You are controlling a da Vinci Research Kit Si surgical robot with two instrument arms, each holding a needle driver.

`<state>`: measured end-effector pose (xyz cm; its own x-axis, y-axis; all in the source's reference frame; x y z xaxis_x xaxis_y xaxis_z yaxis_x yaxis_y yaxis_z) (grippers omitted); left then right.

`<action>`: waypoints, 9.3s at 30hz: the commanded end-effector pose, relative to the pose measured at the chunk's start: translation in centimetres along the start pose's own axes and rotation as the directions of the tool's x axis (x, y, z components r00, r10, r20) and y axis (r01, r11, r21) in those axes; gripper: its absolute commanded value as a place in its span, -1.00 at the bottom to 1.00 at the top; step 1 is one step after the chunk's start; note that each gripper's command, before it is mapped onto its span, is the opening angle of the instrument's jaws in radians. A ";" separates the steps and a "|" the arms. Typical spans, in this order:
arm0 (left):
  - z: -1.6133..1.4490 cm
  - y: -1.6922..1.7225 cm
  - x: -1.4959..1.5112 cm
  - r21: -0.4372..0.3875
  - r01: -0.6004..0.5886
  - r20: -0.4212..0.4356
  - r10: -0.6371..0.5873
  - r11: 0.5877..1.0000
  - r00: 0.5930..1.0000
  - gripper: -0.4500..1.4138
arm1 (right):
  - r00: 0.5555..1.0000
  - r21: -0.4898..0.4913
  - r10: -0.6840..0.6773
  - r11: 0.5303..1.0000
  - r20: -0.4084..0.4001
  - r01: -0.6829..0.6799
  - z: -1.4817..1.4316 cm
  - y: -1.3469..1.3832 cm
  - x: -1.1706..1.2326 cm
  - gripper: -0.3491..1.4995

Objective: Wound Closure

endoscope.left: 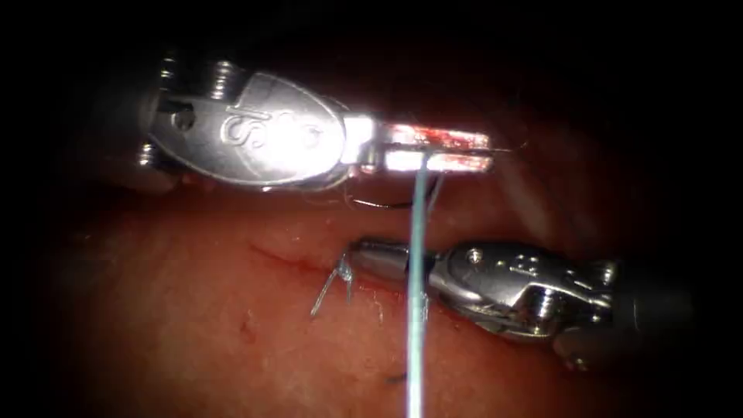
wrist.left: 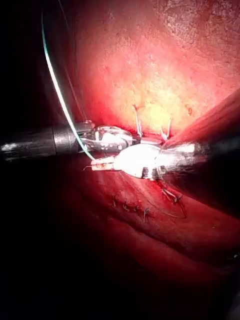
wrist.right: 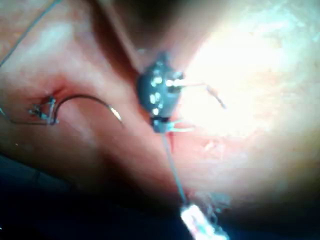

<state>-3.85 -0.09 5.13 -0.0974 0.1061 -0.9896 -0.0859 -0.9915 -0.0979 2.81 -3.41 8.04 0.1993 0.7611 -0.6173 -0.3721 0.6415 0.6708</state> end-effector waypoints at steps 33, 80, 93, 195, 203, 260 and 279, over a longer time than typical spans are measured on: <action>0.01 -0.07 -0.01 -0.001 0.002 -0.004 -0.002 1.000 1.000 -1.00 | 0.998 -0.054 -0.037 0.998 -0.046 0.034 0.18 -0.04 0.01 0.98; -1.90 -0.40 -0.99 0.128 0.005 0.134 -0.022 0.992 0.991 -1.00 | 0.992 -0.083 -0.100 0.992 -0.072 0.094 -0.76 -0.08 0.05 0.96; -1.78 -0.24 -1.99 0.142 0.253 0.275 -0.283 0.957 0.919 0.80 | 0.992 -0.081 -0.106 0.992 -0.071 0.100 -0.80 -0.11 0.05 0.96; -0.01 1.12 -1.13 0.038 0.138 0.279 -0.143 0.990 0.949 -1.00 | 0.893 -0.052 -0.432 0.902 -0.127 0.429 -1.18 -0.37 0.13 0.85; 0.00 0.83 -1.17 0.051 0.144 0.270 -0.153 0.988 0.951 -1.00 | 0.810 -0.042 -0.569 0.821 -0.140 0.569 -0.75 -0.54 0.09 0.87; -0.02 0.72 -1.08 0.044 0.143 0.257 -0.150 0.989 0.955 -1.00 | 0.882 -0.039 -0.471 0.881 -0.004 0.471 0.18 -0.41 -0.14 0.80; -0.04 0.73 -1.08 0.042 0.144 0.257 -0.150 0.989 0.955 -1.00 | 0.883 0.004 -0.470 0.883 0.006 0.470 0.10 -0.32 -0.10 -1.00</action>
<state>-3.71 -0.94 6.06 -0.3366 0.2711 -0.9018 -0.1408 -0.9614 -0.2365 2.94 -3.67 7.88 0.3583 0.3722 -0.8562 -0.2315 0.9239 0.3047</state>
